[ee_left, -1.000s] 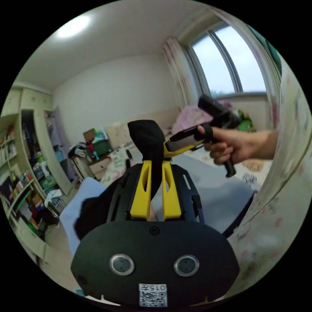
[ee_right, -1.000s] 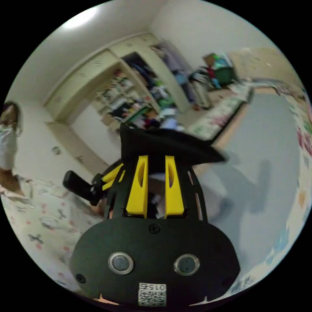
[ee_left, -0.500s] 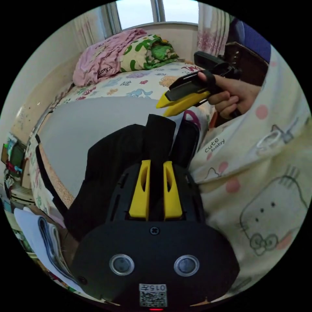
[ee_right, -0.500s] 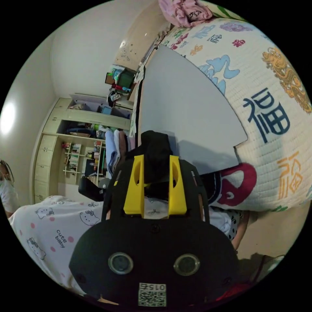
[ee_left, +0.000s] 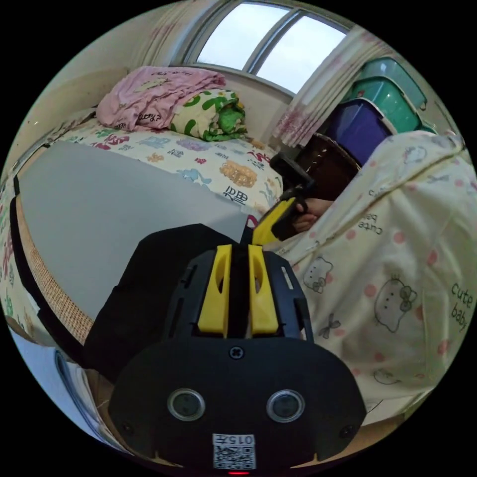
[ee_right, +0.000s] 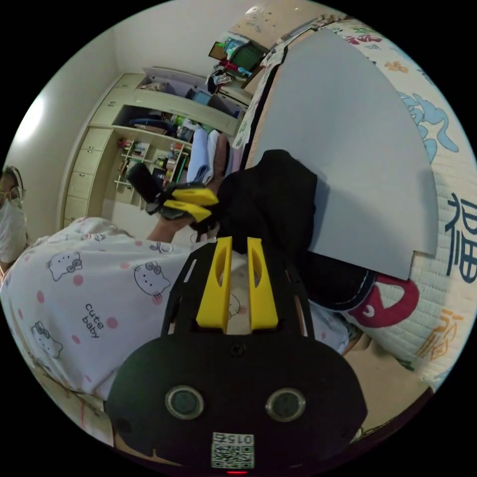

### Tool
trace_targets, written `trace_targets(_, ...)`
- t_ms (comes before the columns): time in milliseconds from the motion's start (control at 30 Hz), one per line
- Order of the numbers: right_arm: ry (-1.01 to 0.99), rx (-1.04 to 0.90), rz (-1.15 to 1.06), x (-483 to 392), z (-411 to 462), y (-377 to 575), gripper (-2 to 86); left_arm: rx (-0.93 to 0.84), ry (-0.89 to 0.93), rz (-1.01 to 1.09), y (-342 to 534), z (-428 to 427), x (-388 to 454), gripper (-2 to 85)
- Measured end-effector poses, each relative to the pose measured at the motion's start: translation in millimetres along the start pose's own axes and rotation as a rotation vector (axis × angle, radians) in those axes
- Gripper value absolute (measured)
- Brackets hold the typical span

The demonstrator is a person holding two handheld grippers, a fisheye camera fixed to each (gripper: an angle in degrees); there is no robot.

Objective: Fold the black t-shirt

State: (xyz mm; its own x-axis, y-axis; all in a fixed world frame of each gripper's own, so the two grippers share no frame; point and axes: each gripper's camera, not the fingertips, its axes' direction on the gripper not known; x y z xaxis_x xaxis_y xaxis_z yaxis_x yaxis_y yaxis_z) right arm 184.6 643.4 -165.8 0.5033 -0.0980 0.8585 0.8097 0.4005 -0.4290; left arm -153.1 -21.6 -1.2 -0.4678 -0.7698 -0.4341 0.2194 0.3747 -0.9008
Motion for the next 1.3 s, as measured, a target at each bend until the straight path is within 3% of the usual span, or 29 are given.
trace_targets(200,0.111,0.071,0.208,-61,-2,8,8.1,-0.18,0.096,0.099,-18,79,-54,8.6)
trace_targets(433,0.121,-0.015,0.301,-132,58,-13,9.4,-0.384,0.163,0.249,-3,176,-69,9.7)
trace_targets(633,0.196,-0.058,0.313,-200,105,-39,2.1,-0.388,0.078,0.176,49,201,-92,1.5)
trace_targets(800,0.162,0.193,0.253,-278,75,-51,0.0,-0.047,0.068,-0.056,110,129,-138,-0.4)
trace_targets(867,0.185,0.313,0.206,-314,52,-56,-0.2,0.254,0.051,-0.192,157,54,-165,-0.6)
trace_targets(967,0.259,0.458,0.096,-380,19,-65,-0.4,0.565,-0.003,-0.297,233,-31,-180,-0.7)
trace_targets(1300,0.418,0.835,-0.205,-583,-48,-27,-0.4,0.935,-0.157,-0.29,435,-128,-104,-0.8)
